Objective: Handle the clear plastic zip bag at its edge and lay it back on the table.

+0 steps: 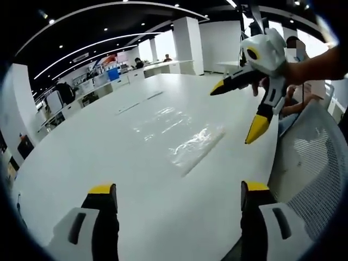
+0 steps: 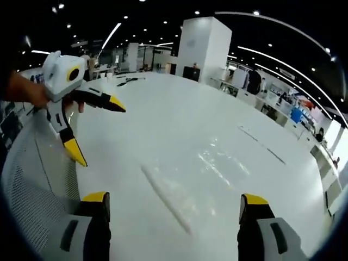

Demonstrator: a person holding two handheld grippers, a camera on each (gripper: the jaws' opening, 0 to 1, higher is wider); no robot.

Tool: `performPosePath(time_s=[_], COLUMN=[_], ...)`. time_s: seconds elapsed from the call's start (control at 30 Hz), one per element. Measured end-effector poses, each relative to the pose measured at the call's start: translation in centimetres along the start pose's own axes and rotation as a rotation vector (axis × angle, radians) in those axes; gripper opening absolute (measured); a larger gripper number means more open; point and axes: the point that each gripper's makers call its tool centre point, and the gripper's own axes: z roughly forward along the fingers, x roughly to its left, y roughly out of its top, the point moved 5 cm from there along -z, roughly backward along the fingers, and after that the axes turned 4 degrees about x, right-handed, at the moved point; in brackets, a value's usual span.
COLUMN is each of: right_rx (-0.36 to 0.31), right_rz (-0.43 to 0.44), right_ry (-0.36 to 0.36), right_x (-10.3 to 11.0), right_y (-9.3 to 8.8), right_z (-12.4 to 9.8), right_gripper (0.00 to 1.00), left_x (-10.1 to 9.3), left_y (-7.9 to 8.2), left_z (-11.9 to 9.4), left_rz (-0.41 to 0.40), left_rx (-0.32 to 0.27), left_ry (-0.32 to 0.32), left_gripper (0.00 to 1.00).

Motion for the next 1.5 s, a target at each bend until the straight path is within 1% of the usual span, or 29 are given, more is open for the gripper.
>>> performPosePath(time_s=[0.13, 0.3, 0.4, 0.63, 0.73, 0.87, 1.07, 1.23, 1.3, 1.5], right_rx=[-0.001, -0.024, -0.037, -0.061, -0.081, -0.1, -0.1, -0.118, -0.125, -0.161], right_rz=[0.015, 0.054, 0.07, 0.102, 0.121, 0.151, 0.16, 0.168, 0.171, 0.184], right_ry=[-0.01, -0.03, -0.039, -0.074, -0.089, -0.1, -0.099, -0.102, -0.106, -0.123], right_x=[-0.3, -0.4, -0.5, -0.5, -0.5, -0.1, 1.3, 1.7, 1.8, 2.1], right_y=[-0.6, -1.1, -1.2, -1.4, -1.7, -1.9, -2.1, -1.9, -1.7, -1.5], right_z=[-0.1, -1.0, -1.2, -2.5, -2.8, -3.4, -4.1, -4.5, -4.8, -5.5], right_gripper=[1.0, 1.0, 1.0, 1.0, 1.0, 1.0, 1.0, 1.0, 1.0, 1.0], left_x=[-0.1, -0.1, -0.2, -0.4, -0.7, -0.8, -0.9, -0.9, -0.9, -1.0], left_y=[0.0, -0.2, -0.2, -0.4, -0.6, -0.8, -0.9, -0.7, -1.0, -1.2], left_z=[0.0, 0.0, 0.0, -0.3, -0.8, -1.4, -2.0, -2.9, -2.9, -3.4], left_rz=[-0.001, -0.01, -0.01, -0.019, -0.007, 0.0, -0.005, -0.015, -0.021, -0.031], left_rx=[-0.002, 0.002, 0.003, -0.017, -0.028, -0.041, -0.056, -0.076, -0.074, -0.085], left_ry=[-0.006, -0.005, -0.005, -0.007, 0.0, 0.004, 0.011, 0.018, 0.019, 0.03], left_gripper=[0.96, 0.99, 0.99, 0.99, 0.99, 0.99, 0.99, 0.99, 0.99, 0.99])
